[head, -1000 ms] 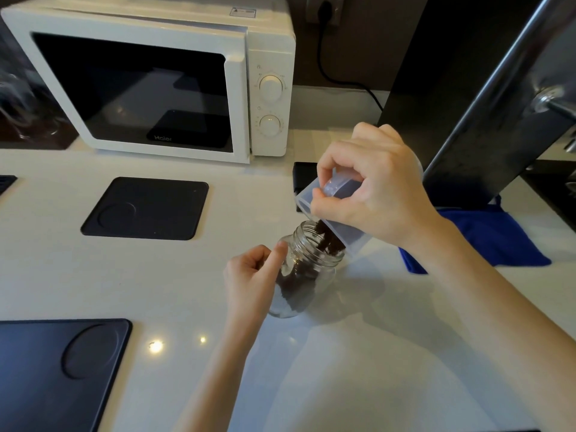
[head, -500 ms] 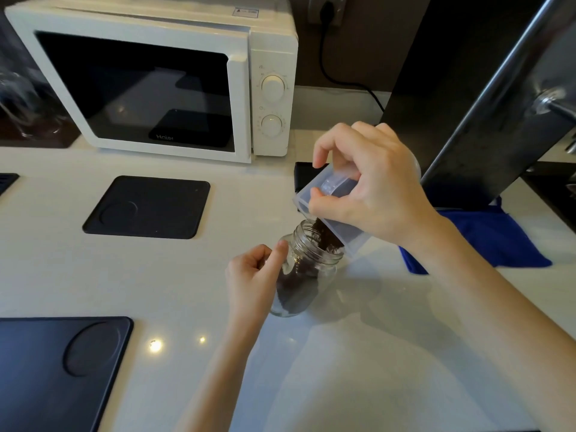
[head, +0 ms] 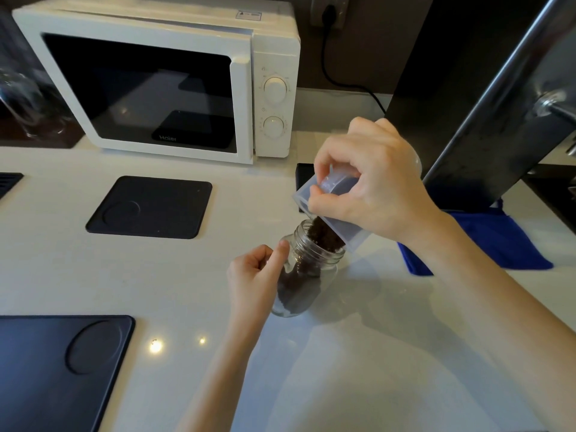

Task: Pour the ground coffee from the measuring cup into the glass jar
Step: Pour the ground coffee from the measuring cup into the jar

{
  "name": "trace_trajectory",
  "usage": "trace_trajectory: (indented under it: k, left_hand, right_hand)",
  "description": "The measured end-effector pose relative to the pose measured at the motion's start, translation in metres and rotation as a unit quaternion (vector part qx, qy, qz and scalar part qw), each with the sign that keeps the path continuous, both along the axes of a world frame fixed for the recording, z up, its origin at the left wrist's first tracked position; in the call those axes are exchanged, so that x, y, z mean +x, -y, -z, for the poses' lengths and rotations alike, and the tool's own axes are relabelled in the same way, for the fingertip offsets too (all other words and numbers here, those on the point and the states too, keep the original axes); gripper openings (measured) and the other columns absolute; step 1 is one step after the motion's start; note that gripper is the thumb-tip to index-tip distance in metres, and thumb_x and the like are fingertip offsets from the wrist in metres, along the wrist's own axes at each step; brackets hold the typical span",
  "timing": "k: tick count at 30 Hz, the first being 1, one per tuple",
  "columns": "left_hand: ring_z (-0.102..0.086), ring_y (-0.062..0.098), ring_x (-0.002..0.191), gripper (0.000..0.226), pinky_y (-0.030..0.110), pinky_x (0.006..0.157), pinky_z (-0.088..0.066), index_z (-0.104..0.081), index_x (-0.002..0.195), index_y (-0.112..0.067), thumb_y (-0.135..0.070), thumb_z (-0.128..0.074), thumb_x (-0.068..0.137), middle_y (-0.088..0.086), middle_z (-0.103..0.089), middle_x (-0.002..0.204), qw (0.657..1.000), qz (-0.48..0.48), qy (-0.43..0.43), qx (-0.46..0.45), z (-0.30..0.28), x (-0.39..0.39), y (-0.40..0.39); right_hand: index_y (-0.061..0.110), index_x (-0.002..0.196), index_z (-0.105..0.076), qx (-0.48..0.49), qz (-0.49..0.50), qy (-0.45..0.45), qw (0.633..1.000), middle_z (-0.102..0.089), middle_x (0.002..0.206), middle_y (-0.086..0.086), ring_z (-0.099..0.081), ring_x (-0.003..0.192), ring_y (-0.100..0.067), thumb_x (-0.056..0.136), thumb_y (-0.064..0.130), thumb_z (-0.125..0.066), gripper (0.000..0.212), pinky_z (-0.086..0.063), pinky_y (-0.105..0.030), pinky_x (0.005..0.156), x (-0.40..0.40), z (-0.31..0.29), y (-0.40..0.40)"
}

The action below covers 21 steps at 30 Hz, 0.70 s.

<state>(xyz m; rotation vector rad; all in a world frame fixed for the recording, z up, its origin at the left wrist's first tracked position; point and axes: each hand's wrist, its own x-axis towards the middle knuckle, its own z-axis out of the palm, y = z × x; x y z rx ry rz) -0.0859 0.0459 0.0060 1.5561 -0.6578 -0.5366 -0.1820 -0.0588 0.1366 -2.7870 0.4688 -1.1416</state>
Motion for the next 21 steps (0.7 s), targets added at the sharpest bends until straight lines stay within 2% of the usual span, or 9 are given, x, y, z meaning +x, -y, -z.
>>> trace_trajectory:
  k: [2,4,14,18,21]
  left_hand:
    - [-0.028,0.007,0.037,0.055,0.015,0.042,-0.021,-0.040,0.032,-0.023,-0.024,-0.062,0.082,-0.008,-0.030,0.031,1.000,0.002,0.003,0.000,-0.0001,-0.0005,-0.0002]
    - [-0.028,0.006,0.038,0.055,0.016,0.042,-0.022,-0.039,0.032,-0.023,-0.025,-0.062,0.082,-0.009,-0.031,0.031,1.000,0.001,0.002,0.003,0.0002,-0.0006,-0.0003]
    - [-0.032,0.008,0.042,0.051,0.028,0.051,-0.028,-0.042,0.036,-0.021,-0.028,-0.062,0.083,-0.008,-0.035,0.032,1.000,0.000,-0.002,0.000,0.0034,-0.0001,-0.0022]
    - [-0.039,0.016,0.046,0.050,0.030,0.052,-0.031,-0.043,0.037,-0.020,-0.031,-0.063,0.081,-0.008,-0.038,0.036,1.000,-0.002,-0.008,-0.003,0.0043,0.0003,-0.0016]
    - [-0.039,0.019,0.048,0.045,0.032,0.053,-0.032,-0.043,0.040,-0.017,-0.039,-0.061,0.075,0.006,-0.042,0.043,1.000,-0.003,-0.012,-0.006,0.0040,-0.0003,-0.0009]
  right_hand:
    - [0.009,0.058,-0.060,-0.013,-0.019,0.002,1.000,-0.057,0.055,-0.004,-0.047,0.062,-0.023,0.066,0.030,-0.061,0.023,-0.039,-0.039,0.057,0.0004,0.0006,0.0012]
    - [0.008,0.055,-0.059,-0.029,-0.025,0.005,0.999,-0.056,0.053,-0.005,-0.047,0.060,-0.026,0.067,0.029,-0.060,0.024,-0.040,-0.043,0.057,0.0011,0.0009,0.0020]
    - [0.010,0.055,-0.060,-0.055,-0.031,-0.007,0.998,-0.056,0.051,-0.006,-0.045,0.060,-0.025,0.069,0.027,-0.061,0.022,-0.038,-0.042,0.056,0.0047,0.0031,-0.0008]
    - [0.009,0.055,-0.059,-0.054,-0.025,-0.003,0.998,-0.054,0.052,-0.004,-0.044,0.060,-0.024,0.069,0.027,-0.060,0.023,-0.035,-0.040,0.056,0.0040,0.0010,-0.0013]
    - [0.010,0.054,-0.058,-0.040,-0.035,-0.001,0.999,-0.046,0.052,0.003,-0.042,0.060,-0.022,0.068,0.026,-0.060,0.022,-0.035,-0.040,0.057,0.0036,0.0002,-0.0014]
